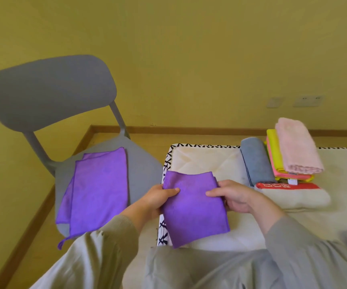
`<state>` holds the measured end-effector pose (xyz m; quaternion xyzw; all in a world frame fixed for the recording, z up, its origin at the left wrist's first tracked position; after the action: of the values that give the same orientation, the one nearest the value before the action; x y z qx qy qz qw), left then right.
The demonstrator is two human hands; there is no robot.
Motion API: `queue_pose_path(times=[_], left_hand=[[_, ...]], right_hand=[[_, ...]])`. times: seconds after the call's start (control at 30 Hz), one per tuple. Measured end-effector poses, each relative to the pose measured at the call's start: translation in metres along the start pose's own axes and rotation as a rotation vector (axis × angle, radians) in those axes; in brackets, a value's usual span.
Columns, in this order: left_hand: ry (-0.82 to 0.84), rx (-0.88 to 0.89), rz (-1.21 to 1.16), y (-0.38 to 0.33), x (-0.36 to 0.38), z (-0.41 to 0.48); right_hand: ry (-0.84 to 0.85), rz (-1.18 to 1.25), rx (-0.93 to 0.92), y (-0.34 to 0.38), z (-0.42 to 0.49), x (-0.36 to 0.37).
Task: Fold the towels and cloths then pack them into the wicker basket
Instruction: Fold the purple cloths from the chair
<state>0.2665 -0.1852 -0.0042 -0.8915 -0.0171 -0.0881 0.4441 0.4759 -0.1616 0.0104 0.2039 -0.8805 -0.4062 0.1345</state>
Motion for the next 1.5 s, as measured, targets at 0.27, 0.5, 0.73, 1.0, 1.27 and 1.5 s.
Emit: queue_pose_path(times=[0.27,0.5,0.73,1.0,1.27,1.5], left_hand=[[-0.290,0.115,0.498,-0.009,-0.007,0.053],[-0.333,0.014,0.607,-0.011,-0.016,0.065],[-0.269,-0.077,0.196,-0.004,-0.012,0.063],[-0.324,0.006,0.095,-0.001,-0.005,0.066],[-0.282,0.224,0.115,0.002,-0.004,0.067],[-0.203,0.409,0.493,-0.003,-0.003,0.046]], right_hand=[[-0.365,-0.293,-0.116,-0.005,0.041,-0.016],[-0.455,-0.510,-0.101,-0.003,0.057,-0.029],[-0.416,-0.274,0.063,-0.002,0.055,-0.033],[-0.433,-0.038,-0.026,-0.009,0.059,-0.029],[-0.504,-0.330,-0.240,-0.008,0.060,-0.032],[-0.439,-0.444,-0.257,0.000,0.040,-0.025]])
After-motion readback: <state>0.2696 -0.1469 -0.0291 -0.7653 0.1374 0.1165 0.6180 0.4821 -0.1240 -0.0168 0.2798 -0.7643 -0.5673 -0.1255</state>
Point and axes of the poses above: each hand's wrist, its own z-axis towards the middle knuckle, its own x-axis out of the palm, y = z × x, the point moved 3 cm from there along z, towards the middle knuckle, and after that the axes turned 2 degrees about y, right-handed, at the moved point
